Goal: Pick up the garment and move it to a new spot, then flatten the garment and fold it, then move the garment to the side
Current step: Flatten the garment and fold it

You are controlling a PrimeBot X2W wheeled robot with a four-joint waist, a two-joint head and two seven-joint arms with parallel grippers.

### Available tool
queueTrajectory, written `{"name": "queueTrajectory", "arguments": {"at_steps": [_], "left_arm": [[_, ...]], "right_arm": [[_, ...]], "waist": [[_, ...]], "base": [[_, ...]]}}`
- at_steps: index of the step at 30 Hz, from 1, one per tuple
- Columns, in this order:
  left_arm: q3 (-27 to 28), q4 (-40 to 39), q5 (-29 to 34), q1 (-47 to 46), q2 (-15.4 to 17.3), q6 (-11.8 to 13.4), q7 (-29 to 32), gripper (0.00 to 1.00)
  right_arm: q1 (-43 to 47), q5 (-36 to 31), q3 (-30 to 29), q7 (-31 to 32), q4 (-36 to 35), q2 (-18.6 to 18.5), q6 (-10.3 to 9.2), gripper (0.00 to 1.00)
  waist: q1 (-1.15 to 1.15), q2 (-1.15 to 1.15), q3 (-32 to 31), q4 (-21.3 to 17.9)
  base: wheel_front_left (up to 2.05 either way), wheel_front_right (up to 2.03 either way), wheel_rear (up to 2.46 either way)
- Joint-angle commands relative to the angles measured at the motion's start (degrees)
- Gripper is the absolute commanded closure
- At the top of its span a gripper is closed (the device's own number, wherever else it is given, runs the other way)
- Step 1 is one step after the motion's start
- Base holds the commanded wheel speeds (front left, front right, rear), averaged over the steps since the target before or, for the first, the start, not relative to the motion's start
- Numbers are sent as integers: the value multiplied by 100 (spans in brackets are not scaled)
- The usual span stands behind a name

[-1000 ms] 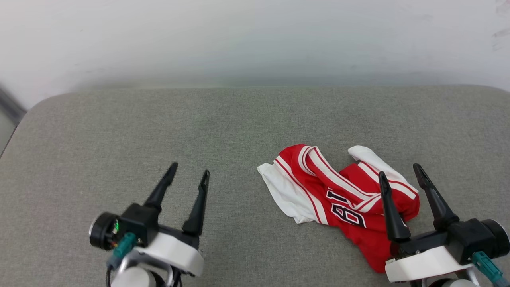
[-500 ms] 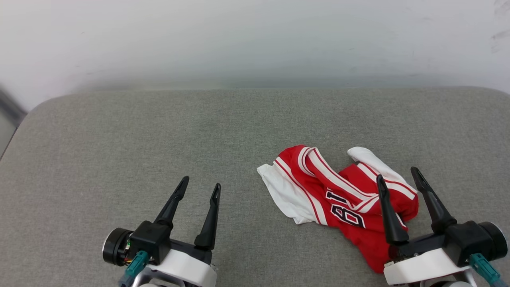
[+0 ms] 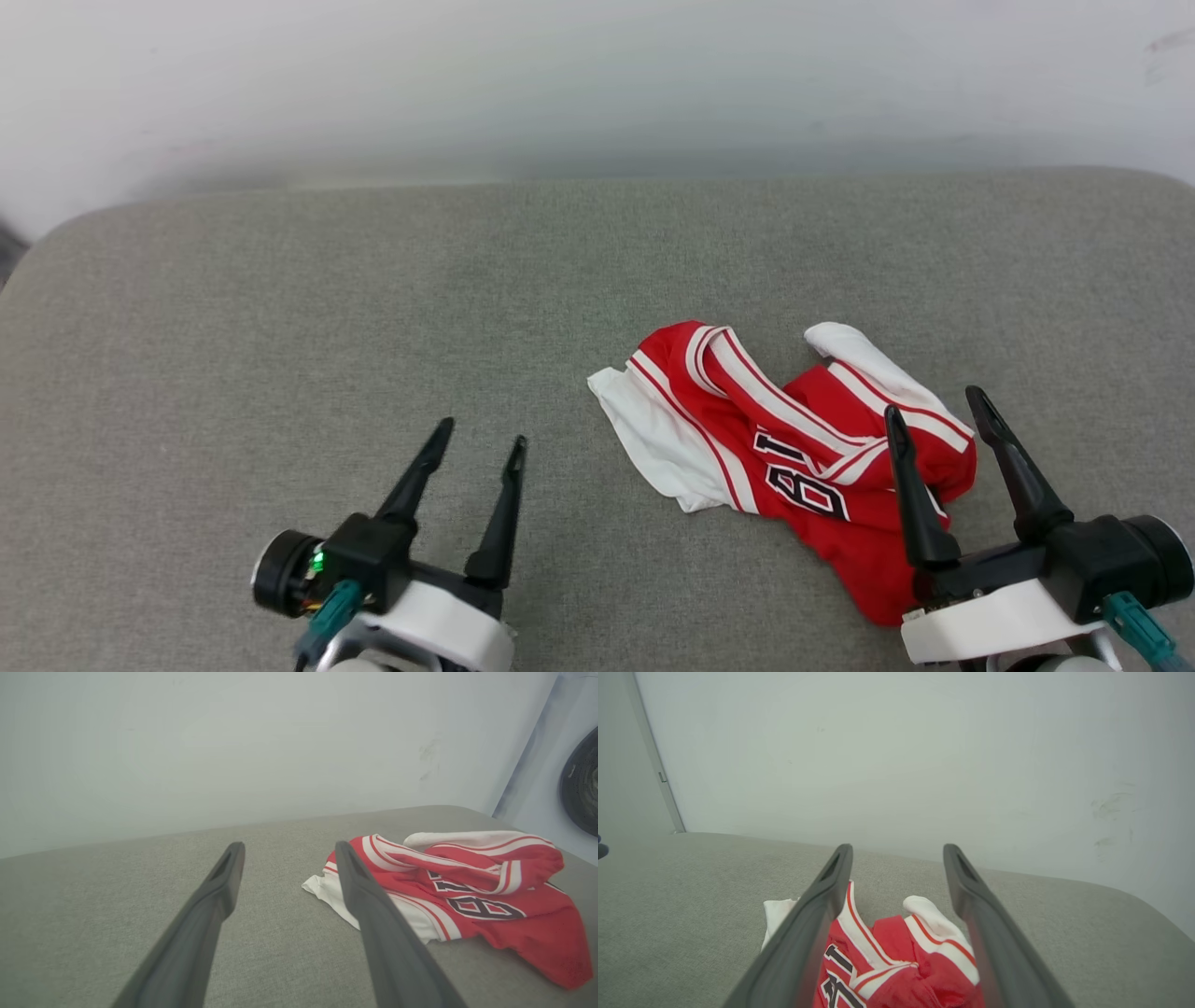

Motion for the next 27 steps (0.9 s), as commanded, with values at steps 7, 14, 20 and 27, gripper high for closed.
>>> {"name": "queueTrajectory", "arguments": {"at_steps": [7,14,20,27], "left_arm": [[-572,487,-286,-1089,109,-241,1779,0],[-1134,716,-594,-2102,109,-288,4159,0],[-1512,909,-741,-2580,162,-297,5003,0],[-1895,1599,-750,-2626,274,-304,5156,100]], "right_arm": [[-214,-171,55,-10,-127,5,-3,0],[-364,-198,168,-10,-248,5,-4,0],[-481,-92,242,-10,-275,5,-3,0],[-564,-59,218,-11,-284,5,-4,0]], "waist": [[0,0,520,-186],[0,0,946,-423],[0,0,1246,-649],[0,0,1417,-710]], "base": [[0,0,0],[0,0,0],[0,0,0],[0,0,0]]}}
